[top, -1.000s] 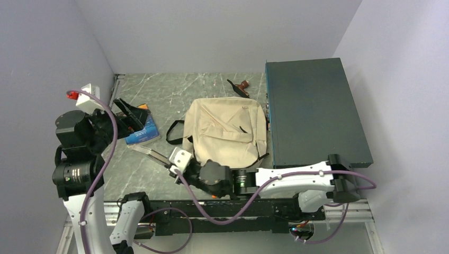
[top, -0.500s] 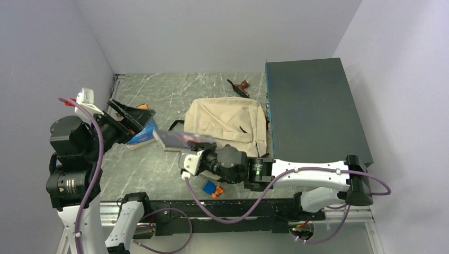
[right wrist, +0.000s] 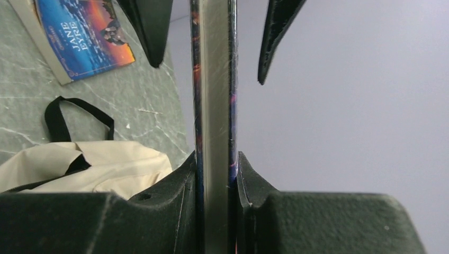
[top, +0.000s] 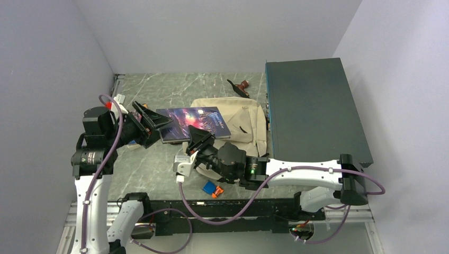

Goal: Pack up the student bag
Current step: Pick up the book from the center of the board.

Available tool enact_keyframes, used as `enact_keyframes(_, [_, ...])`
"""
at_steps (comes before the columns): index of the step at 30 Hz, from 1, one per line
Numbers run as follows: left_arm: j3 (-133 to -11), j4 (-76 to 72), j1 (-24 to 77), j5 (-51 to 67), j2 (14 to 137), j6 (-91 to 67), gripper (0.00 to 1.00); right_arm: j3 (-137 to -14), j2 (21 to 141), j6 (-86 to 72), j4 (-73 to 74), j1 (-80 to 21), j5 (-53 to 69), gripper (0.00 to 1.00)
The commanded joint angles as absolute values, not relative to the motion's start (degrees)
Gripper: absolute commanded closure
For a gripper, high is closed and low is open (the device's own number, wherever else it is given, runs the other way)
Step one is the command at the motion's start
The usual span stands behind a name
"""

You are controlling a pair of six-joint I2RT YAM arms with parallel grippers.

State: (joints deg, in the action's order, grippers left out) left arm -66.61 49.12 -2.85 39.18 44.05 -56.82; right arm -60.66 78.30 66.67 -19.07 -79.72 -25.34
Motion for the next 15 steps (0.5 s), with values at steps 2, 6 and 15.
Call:
enact_keyframes(2, [-59.3,30.7,-2.6,47.4,40.6,-66.4,0.39,-61.2,77.9,71.7,-32.2,-80.2,-26.9,1.0])
enact_keyframes(6, [-53.4,17.3,-2.7,49.1,38.8,-71.6,0.79,-61.6,77.8,68.0,-27.9,-80.3,-28.2,0.97])
enact_keyframes(15, [-78.7,44.6,-2.7,20.0,45.3,-41.8,1.0,-66.4,69.3,36.4,11.9,-82.4,-27.7,0.22])
